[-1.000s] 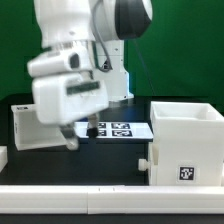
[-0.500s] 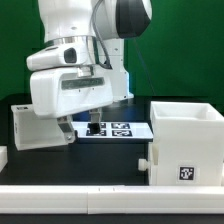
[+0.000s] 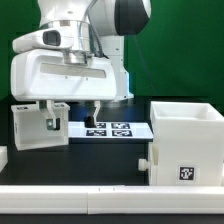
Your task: Assemble drawer
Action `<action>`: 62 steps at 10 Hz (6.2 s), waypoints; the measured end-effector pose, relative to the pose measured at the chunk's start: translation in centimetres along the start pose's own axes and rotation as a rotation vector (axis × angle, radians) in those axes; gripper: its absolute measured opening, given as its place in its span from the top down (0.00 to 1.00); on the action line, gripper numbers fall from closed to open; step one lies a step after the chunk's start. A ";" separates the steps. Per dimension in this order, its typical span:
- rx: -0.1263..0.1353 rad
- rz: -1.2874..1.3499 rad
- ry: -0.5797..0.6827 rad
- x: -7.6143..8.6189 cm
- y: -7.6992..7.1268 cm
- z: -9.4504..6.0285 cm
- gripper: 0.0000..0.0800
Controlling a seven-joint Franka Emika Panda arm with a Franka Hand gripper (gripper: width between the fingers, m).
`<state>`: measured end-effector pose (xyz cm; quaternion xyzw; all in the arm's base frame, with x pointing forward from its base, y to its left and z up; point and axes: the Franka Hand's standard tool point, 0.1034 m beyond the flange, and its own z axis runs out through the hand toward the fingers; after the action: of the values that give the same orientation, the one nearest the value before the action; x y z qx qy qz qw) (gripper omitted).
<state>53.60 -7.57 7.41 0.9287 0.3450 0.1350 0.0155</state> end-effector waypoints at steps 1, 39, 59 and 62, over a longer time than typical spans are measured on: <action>0.030 0.018 -0.025 0.8 -0.9 0.0 0.18; 0.203 0.259 -1.217 -9.5 -6.1 0.3 0.18; 0.260 0.306 -0.903 -5.6 -4.7 -1.8 0.96; 0.228 0.310 -0.727 -5.3 -4.5 -1.5 0.96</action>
Offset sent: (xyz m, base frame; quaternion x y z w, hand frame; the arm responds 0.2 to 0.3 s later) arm -0.0032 -0.0521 -0.0013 -0.0665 -0.1995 0.0219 0.9774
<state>46.49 -7.68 7.05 0.9527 0.1859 -0.2401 0.0129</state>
